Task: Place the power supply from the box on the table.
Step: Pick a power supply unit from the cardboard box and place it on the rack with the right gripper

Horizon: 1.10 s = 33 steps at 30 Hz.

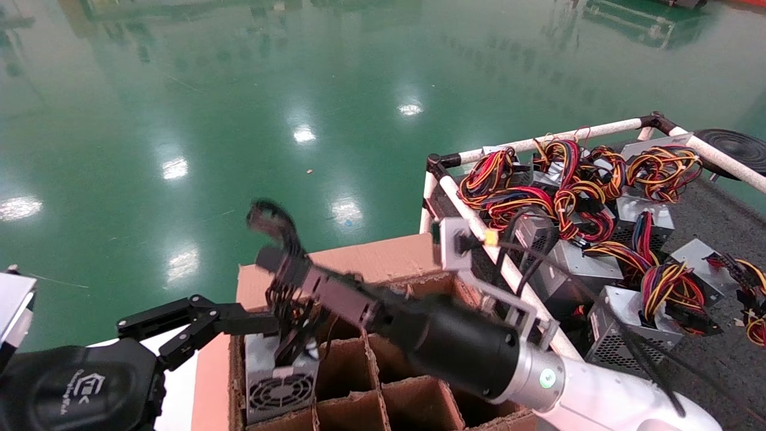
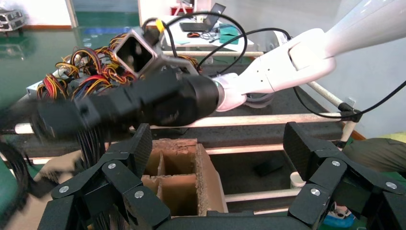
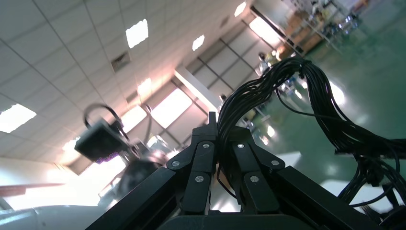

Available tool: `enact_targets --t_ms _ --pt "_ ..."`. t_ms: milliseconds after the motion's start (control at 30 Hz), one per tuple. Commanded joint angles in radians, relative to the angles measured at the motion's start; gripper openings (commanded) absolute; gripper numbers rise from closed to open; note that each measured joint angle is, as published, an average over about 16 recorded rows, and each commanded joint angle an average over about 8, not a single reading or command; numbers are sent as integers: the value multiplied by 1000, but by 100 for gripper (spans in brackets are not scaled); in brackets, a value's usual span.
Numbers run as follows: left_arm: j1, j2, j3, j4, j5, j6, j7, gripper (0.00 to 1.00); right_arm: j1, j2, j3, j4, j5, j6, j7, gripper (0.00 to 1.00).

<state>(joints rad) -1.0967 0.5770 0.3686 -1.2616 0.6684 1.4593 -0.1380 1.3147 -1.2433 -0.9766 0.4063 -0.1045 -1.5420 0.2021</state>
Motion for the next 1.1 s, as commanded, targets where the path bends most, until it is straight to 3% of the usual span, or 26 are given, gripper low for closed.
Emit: enact_targets --t_ms 33,367,667,867,1100 --pt "0 0 0 0 0 0 0 100 0 6 8 15 13 5 8 0" --pt "0 0 0 0 0 0 0 100 5 65 58 155 86 88 37 0" --pt "0 0 0 0 0 0 0 100 115 145 121 263 130 205 36 0" --pt "0 0 0 0 0 0 0 100 199 187 148 232 130 238 17 0" --pt "0 0 0 0 0 0 0 100 303 219 170 94 113 202 -28 0"
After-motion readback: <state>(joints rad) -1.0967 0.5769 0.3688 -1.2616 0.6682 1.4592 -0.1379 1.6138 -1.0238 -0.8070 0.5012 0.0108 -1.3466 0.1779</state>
